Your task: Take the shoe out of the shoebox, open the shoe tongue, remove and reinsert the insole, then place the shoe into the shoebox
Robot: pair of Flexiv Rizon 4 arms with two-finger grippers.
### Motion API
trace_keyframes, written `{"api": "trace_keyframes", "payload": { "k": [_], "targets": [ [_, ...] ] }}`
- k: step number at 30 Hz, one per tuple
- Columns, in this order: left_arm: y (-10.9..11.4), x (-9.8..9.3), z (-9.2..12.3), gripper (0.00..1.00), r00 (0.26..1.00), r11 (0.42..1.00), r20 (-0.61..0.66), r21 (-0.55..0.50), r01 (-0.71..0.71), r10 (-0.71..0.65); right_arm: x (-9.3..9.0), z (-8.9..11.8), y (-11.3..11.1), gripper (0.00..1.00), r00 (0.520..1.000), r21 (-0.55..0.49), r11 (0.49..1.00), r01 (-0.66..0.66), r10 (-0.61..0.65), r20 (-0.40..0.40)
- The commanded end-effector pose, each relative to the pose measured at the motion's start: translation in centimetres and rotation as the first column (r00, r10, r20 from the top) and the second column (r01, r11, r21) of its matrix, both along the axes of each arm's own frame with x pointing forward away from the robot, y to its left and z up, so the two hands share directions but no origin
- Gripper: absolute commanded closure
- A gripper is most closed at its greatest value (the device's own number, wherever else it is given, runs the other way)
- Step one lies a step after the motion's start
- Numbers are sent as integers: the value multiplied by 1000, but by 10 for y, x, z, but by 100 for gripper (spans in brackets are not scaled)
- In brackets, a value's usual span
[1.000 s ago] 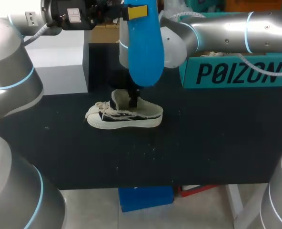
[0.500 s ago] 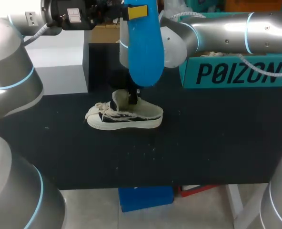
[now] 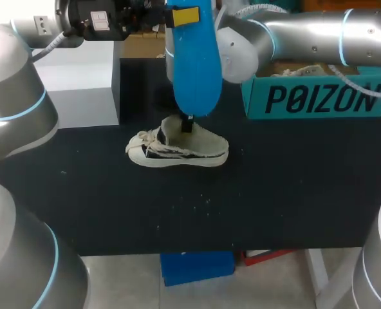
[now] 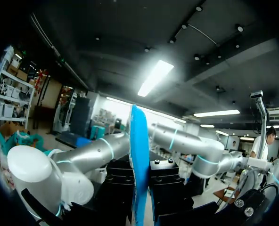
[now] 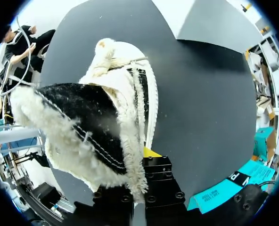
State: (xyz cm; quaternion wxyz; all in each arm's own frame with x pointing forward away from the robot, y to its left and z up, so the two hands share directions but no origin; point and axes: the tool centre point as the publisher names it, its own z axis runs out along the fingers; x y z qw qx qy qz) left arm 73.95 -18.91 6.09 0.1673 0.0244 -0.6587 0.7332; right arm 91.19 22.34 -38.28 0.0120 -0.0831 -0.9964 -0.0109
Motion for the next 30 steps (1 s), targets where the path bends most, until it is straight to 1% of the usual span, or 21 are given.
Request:
{"api": "trace_keyframes", "payload": {
  "k": [1, 4, 6, 8, 13, 14, 17, 22, 24, 25, 30],
  "targets": [
    [-2, 0, -1, 100, 1000, 1000, 1, -3, -5, 5, 0, 53, -13, 100, 973, 7, 974, 229, -229, 40],
    [-2, 0, -1, 100, 1000, 1000, 1, -3, -5, 5, 3, 65, -16, 100, 929, 5, 930, 367, -367, 45],
    [-2, 0, -1, 100, 1000, 1000, 1, -3, -5, 5, 4, 68, -17, 100, 897, -7, 899, 438, -436, 70],
    [-2, 0, -1, 100, 1000, 1000, 1, -3, -5, 5, 4, 70, -17, 100, 854, -15, 856, 517, -514, 85],
    [-2, 0, -1, 100, 1000, 1000, 1, -3, -5, 5, 1, 72, -14, 100, 750, 0, 755, 656, -652, 106],
    [-2, 0, -1, 100, 1000, 1000, 1, -3, -5, 5, 0, 73, -13, 100, 703, 4, 708, 707, -702, 115],
    [-2, 0, -1, 100, 1000, 1000, 1, -3, -5, 5, -1, 77, -10, 100, 613, 26, 619, 785, -782, 117],
    [-2, 0, -1, 100, 1000, 1000, 1, -3, -5, 5, -6, 83, -6, 100, 472, 59, 481, 875, -874, 120],
    [-2, 0, -1, 100, 1000, 1000, 1, -3, -5, 5, -9, 84, -6, 100, 424, 70, 434, 898, -898, 115],
    [-2, 0, -1, 100, 1000, 1000, 1, -3, -5, 5, -10, 85, -6, 100, 412, 77, 423, 903, -903, 121],
    [-2, 0, -1, 100, 1000, 1000, 1, -3, -5, 5, -12, 81, -9, 100, 320, 94, 331, 939, -941, 114]
  ]
}}
